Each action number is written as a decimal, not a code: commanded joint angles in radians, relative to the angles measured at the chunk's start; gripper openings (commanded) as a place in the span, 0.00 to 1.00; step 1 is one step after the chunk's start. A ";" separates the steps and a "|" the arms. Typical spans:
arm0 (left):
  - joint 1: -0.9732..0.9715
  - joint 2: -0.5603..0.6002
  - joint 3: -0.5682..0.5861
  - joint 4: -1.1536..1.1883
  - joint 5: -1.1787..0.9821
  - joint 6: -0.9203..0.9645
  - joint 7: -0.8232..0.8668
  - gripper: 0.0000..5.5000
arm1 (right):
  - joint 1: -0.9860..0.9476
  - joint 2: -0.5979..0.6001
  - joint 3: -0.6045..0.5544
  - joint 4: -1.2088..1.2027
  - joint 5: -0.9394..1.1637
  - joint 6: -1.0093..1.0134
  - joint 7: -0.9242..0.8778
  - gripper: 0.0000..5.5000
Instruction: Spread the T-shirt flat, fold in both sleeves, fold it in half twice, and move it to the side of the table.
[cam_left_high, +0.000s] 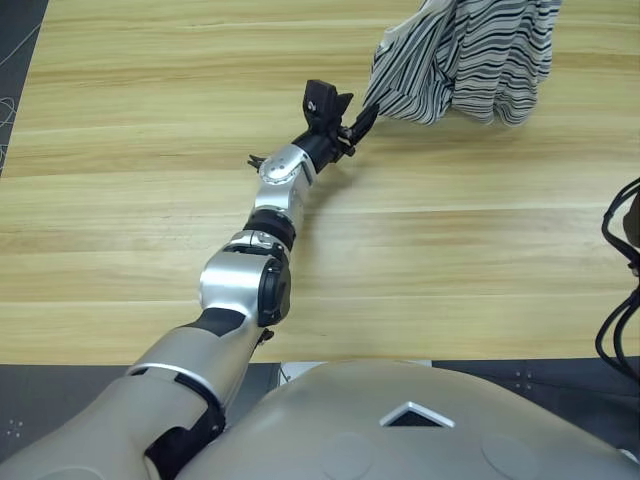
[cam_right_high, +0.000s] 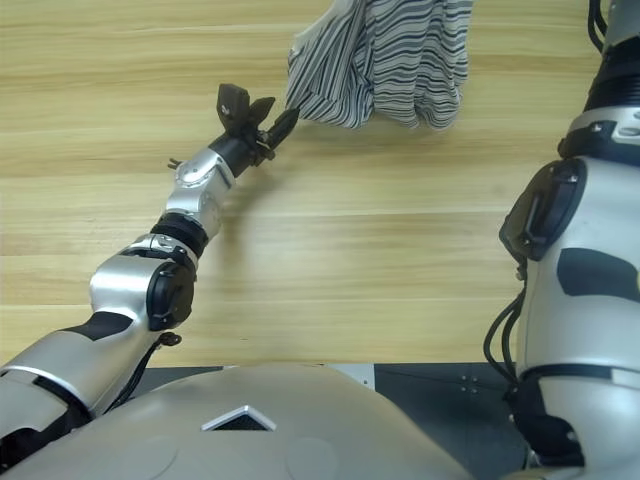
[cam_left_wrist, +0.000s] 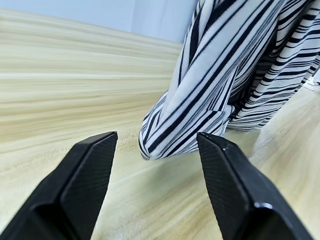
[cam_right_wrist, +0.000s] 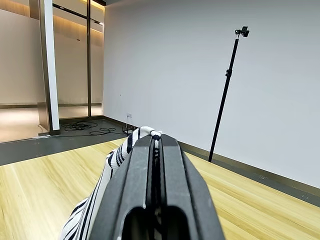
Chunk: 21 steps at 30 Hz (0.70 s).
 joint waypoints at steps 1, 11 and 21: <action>-0.053 -0.005 -0.001 0.023 0.023 0.003 0.023 0.53 | -0.017 0.001 0.003 0.000 -0.012 -0.003 0.010 0.02; -0.086 -0.024 -0.024 0.070 0.087 0.055 0.079 0.53 | -0.005 0.005 0.006 -0.007 -0.009 0.007 0.018 0.02; -0.093 -0.029 -0.015 0.075 0.104 0.059 0.091 0.26 | 0.005 0.013 0.006 -0.008 -0.008 0.012 0.018 0.02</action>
